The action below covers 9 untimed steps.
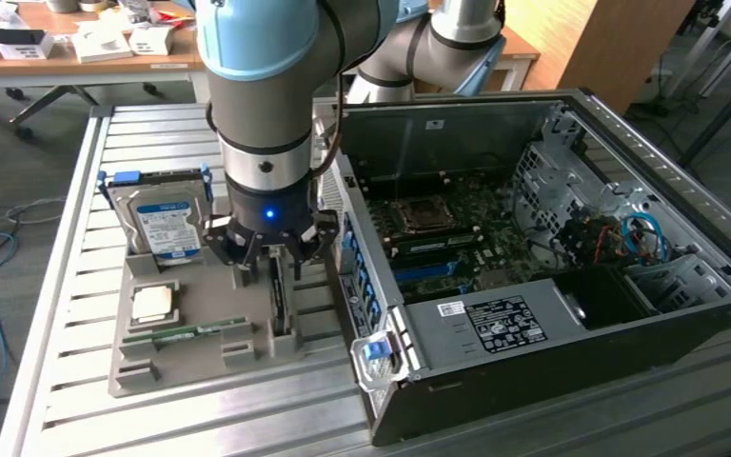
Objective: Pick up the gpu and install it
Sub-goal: 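Pick up the gpu and move the gpu toward the slot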
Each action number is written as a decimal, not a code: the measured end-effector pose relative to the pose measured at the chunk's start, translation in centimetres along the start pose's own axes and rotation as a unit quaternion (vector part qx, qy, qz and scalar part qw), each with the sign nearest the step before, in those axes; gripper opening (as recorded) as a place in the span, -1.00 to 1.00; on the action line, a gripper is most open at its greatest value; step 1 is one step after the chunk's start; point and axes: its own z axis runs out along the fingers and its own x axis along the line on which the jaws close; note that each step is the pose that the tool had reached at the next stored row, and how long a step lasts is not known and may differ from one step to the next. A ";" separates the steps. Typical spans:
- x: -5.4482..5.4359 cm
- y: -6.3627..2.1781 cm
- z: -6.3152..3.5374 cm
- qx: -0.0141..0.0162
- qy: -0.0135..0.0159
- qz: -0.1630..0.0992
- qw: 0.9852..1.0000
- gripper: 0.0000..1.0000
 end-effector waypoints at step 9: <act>0.0 0.00 0.01 0.000 0.000 0.000 1.000 0.06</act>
